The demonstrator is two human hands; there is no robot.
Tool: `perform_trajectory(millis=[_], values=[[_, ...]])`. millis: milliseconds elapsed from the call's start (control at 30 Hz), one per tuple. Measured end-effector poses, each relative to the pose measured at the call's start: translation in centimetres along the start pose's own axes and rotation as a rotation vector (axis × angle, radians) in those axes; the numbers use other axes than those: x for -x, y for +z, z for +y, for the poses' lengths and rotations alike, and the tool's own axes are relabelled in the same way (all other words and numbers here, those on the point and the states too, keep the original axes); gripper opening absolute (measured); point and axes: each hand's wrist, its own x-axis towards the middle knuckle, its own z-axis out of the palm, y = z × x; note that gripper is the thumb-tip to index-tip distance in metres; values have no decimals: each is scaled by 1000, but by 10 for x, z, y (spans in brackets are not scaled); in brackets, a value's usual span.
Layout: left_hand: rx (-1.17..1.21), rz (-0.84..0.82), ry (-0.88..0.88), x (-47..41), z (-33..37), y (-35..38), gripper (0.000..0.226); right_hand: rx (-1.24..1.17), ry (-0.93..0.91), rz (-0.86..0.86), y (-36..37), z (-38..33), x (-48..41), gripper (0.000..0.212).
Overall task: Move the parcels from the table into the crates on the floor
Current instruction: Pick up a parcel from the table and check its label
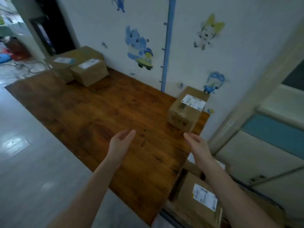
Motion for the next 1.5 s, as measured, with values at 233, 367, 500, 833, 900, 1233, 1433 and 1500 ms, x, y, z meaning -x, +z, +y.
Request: perform_trajectory(millis=[233, 367, 500, 833, 900, 1233, 1433, 1500], values=[[44, 21, 61, -40, 25, -141, 55, 7, -77, -51, 158, -51, 20, 46], [95, 29, 94, -67, 43, -213, 58, 26, -118, -88, 238, -81, 25, 45], [132, 56, 103, -95, 53, -270, 56, 43, -162, -145, 306, -102, 20, 48], [111, 137, 131, -204, 84, -343, 53, 112, -208, -194, 428, -144, -40, 51], [98, 142, 139, -231, 90, -353, 54, 95, -194, -189, 450, -152, -58, 50], [67, 80, 57, -362, 131, -414, 49, 115, -95, -116, 566, -203, -134, 49], [-44, 78, 73, -440, 143, -464, 56, 116, -39, -68, 633, -215, -159, 43], [-60, 55, 81, -472, 146, -482, 53, 104, -16, -33, 661, -216, -169, 41]])
